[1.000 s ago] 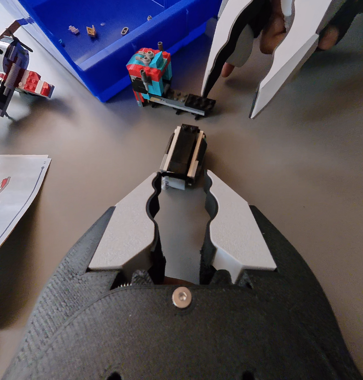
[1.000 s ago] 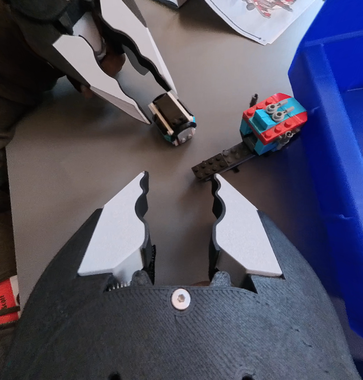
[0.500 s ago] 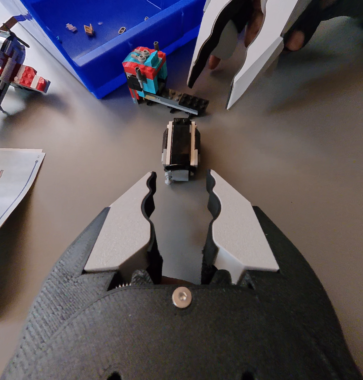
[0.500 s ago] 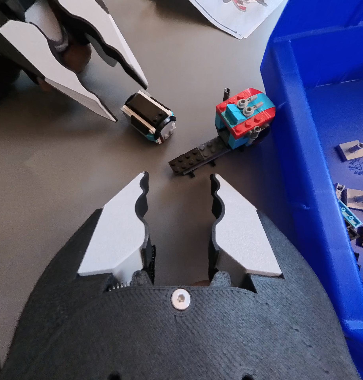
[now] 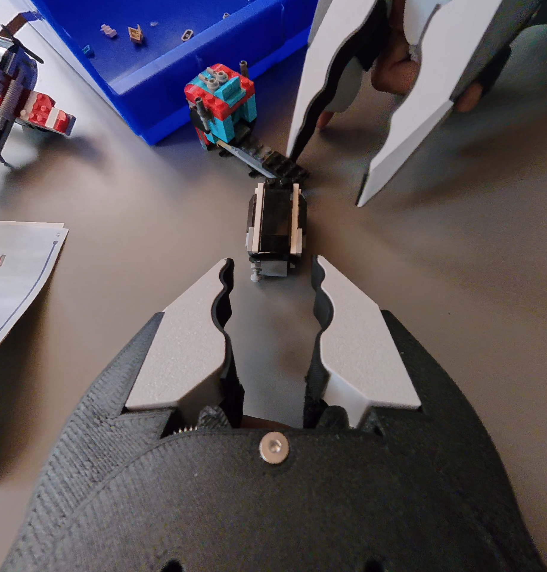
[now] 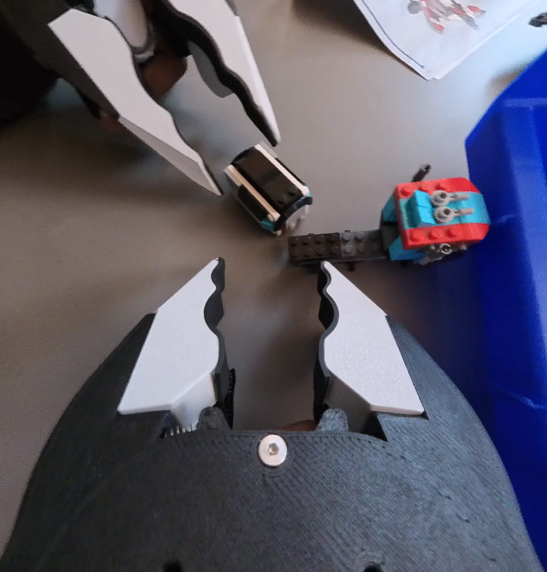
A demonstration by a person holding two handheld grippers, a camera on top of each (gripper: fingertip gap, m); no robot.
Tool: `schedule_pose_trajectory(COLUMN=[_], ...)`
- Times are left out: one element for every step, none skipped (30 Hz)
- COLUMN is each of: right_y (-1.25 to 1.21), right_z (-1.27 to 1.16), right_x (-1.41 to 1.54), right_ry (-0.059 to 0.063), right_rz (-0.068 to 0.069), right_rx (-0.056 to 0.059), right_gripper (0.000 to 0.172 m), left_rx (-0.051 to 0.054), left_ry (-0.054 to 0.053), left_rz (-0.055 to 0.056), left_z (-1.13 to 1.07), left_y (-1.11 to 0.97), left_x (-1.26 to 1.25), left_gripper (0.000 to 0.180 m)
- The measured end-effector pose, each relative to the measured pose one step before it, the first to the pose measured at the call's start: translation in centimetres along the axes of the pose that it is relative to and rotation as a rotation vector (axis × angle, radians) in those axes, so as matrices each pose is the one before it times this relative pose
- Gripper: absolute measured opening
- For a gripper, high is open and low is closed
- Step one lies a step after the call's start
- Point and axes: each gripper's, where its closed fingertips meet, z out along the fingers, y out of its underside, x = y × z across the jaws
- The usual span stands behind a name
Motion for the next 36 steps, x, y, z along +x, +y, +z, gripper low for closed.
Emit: schedule_pose_trajectory(right_y=[-0.050, 0.020, 0.022, -0.005, 0.025, 0.062, 0.068, 0.047, 0.041, 0.033, -0.014, -0.031, -0.032, -0.048, -0.076, -0.095, -0.096, -0.099, -0.086, -0.072, -0.044, -0.021, -0.091, -0.136, -0.077, -0.018, -0.058, -0.060, -0.042, -0.038, -0.023, -0.016, -0.011, -0.022, -0.007, 0.015], right_z=[0.044, -0.019, -0.119, -0.206, -0.257, -0.283, -0.308, -0.294, -0.280, -0.218, -0.170, -0.111, -0.051, 0.019, 0.065, 0.126, 0.164, 0.182, 0.184, 0.187, 0.170, 0.150, 0.105, 0.079, 0.065, 0.062, 0.021, -0.006, -0.003, 0.016, 0.021, 0.026, 0.046, 0.049, 0.071, 0.066], right_x=[-0.350, -0.241, -0.082, -0.011, 0.049, 0.167, 0.346, 0.453, 0.513, 0.510, 0.535, 0.594, 0.604, 0.542, 0.484, 0.416, 0.271, 0.119, 0.018, -0.029, -0.005, 0.022, 0.039, 0.016, 0.013, 0.042, 0.026, -0.008, -0.021, -0.022, -0.027, -0.077, -0.133, -0.173, -0.174, -0.203], right_ry=[-0.0134, -0.0091, -0.0044, -0.0042, -0.0049, 0.0013, 0.0118, 0.0182, 0.0214, 0.0205, 0.0202, 0.0224, 0.0222, 0.0184, 0.0160, 0.0132, 0.0070, 0.0016, -0.0018, -0.0020, 0.0004, 0.0024, 0.0030, 0.0011, -0.0006, 0.0002, -0.0015, -0.0046, -0.0053, -0.0054, -0.0053, -0.0069, -0.0102, -0.0119, -0.0113, -0.0109], right_rz=[-0.0163, -0.0140, -0.0042, 0.0051, 0.0073, 0.0059, 0.0046, 0.0054, 0.0089, 0.0109, 0.0140, 0.0178, 0.0169, 0.0142, 0.0154, 0.0172, 0.0159, 0.0123, 0.0072, 0.0033, 0.0009, -0.0023, -0.0031, -0.0013, -0.0003, -0.0018, -0.0045, -0.0032, -0.0003, 0.0011, -0.0009, -0.0040, -0.0054, -0.0058, -0.0064, -0.0089], right_rx=[0.0005, -0.0003, 0.0036, 0.0081, 0.0083, 0.0056, 0.0050, 0.0056, 0.0042, 0.0035, 0.0037, 0.0021, 0.0008, 0.0007, 0.0012, 0.0021, 0.0020, 0.0016, 0.0010, 0.0000, -0.0012, -0.0032, 0.0003, 0.0035, 0.0006, -0.0016, 0.0015, 0.0027, 0.0014, 0.0004, -0.0001, -0.0007, -0.0014, -0.0017, -0.0023, -0.0034], right_gripper=[0.061, 0.061, 0.061, 0.061, 0.061, 0.061, 0.061, 0.061, 0.061, 0.061, 0.062, 0.062, 0.064, 0.065, 0.068, 0.071, 0.074, 0.077, 0.080, 0.082, 0.084, 0.085, 0.087, 0.087, 0.087, 0.089, 0.090, 0.090, 0.090, 0.090, 0.090, 0.090, 0.091, 0.090, 0.090, 0.089], left_rx=[-0.0004, -0.0009, -0.0007, 0.0003, 0.0023, 0.0009, -0.0013, 0.0000, -0.0017, -0.0037, -0.0042, -0.0033, 0.0017, 0.0065, 0.0085, 0.0076, 0.0038, 0.0014, 0.0017, 0.0032, 0.0026, -0.0005, -0.0022, -0.0046, -0.0075, -0.0089, -0.0086, -0.0080, -0.0073, -0.0024, -0.0003, -0.0017, -0.0049, -0.0047, -0.0034, -0.0005], left_ry=[-0.0022, -0.0038, -0.0043, -0.0030, -0.0040, -0.0041, 0.0011, -0.0036, -0.0067, -0.0039, -0.0051, -0.0063, -0.0034, 0.0016, 0.0054, 0.0064, 0.0013, -0.0017, 0.0000, -0.0004, -0.0018, -0.0033, -0.0031, -0.0012, -0.0018, -0.0022, -0.0008, -0.0005, 0.0012, 0.0025, 0.0038, 0.0037, -0.0005, 0.0005, 0.0008, -0.0009], left_rz=[-0.0013, 0.0005, -0.0001, -0.0008, 0.0008, 0.0007, -0.0022, 0.0000, 0.0021, 0.0010, 0.0006, 0.0001, -0.0008, -0.0014, -0.0016, -0.0019, -0.0017, -0.0009, -0.0006, -0.0011, -0.0021, -0.0025, -0.0012, 0.0008, 0.0031, 0.0030, 0.0037, 0.0035, 0.0010, -0.0012, -0.0005, 0.0018, 0.0036, 0.0000, -0.0029, -0.0032], left_z=[0.008, -0.001, -0.010, -0.044, -0.072, -0.071, -0.034, 0.001, 0.039, 0.090, 0.102, 0.088, 0.074, 0.056, 0.064, 0.076, 0.084, 0.086, 0.066, 0.058, 0.062, 0.075, 0.089, 0.096, 0.085, 0.064, 0.066, 0.050, 0.062, 0.060, 0.049, 0.040, 0.035, 0.037, 0.033, 0.004], left_y=[0.010, 0.020, 0.026, 0.032, 0.011, 0.022, 0.037, -0.004, -0.010, 0.005, 0.000, -0.009, -0.103, -0.167, -0.216, -0.191, -0.138, -0.081, -0.093, -0.099, -0.095, -0.054, -0.024, 0.013, 0.068, 0.095, 0.103, 0.084, 0.070, -0.007, -0.029, 0.000, 0.070, 0.058, 0.041, 0.005], left_x=[-0.030, -0.034, -0.032, -0.011, -0.012, -0.017, 0.048, -0.014, -0.052, -0.027, -0.053, -0.076, -0.033, 0.050, 0.109, 0.117, 0.038, -0.007, 0.017, 0.013, -0.017, -0.041, -0.036, 0.010, 0.010, 0.009, 0.018, 0.018, 0.029, 0.059, 0.092, 0.106, 0.022, 0.007, -0.009, -0.044], left_gripper=[0.052, 0.052, 0.052, 0.052, 0.052, 0.052, 0.053, 0.053, 0.053, 0.053, 0.054, 0.054, 0.055, 0.055, 0.056, 0.056, 0.057, 0.058, 0.059, 0.059, 0.060, 0.060, 0.060, 0.060, 0.060, 0.060, 0.060, 0.059, 0.059, 0.058, 0.057, 0.054, 0.051, 0.047, 0.043, 0.043])
